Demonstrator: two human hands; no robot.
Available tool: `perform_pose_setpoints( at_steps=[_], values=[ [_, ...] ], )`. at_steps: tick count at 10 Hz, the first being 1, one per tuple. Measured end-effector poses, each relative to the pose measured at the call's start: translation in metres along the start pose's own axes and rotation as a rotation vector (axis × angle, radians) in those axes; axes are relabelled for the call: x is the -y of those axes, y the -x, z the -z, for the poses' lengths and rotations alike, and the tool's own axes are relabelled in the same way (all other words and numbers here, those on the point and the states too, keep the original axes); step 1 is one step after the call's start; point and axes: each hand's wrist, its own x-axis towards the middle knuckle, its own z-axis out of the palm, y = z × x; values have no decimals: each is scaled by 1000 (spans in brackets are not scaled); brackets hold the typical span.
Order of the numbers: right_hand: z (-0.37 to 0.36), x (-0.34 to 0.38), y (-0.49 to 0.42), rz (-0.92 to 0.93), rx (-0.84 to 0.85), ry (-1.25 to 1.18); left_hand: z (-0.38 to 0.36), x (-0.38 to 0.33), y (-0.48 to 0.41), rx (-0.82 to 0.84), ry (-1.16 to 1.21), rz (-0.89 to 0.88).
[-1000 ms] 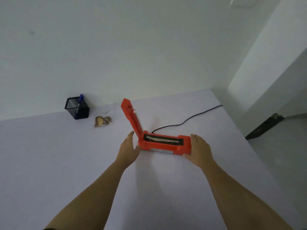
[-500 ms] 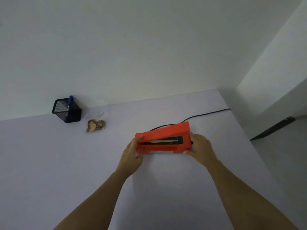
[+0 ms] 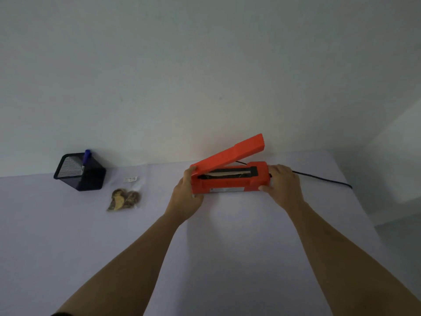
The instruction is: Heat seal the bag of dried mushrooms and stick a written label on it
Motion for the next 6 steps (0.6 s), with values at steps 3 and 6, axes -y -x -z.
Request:
perform_pose_setpoints(
  at_steps=[3,6],
  values=[
    [-7,-4,-24,26,-26,26,-10,3,-25,-93,-38,-31],
    [7,49,44,-115,-43,27,16,-11,16,-40,-120,15]
  ],
)
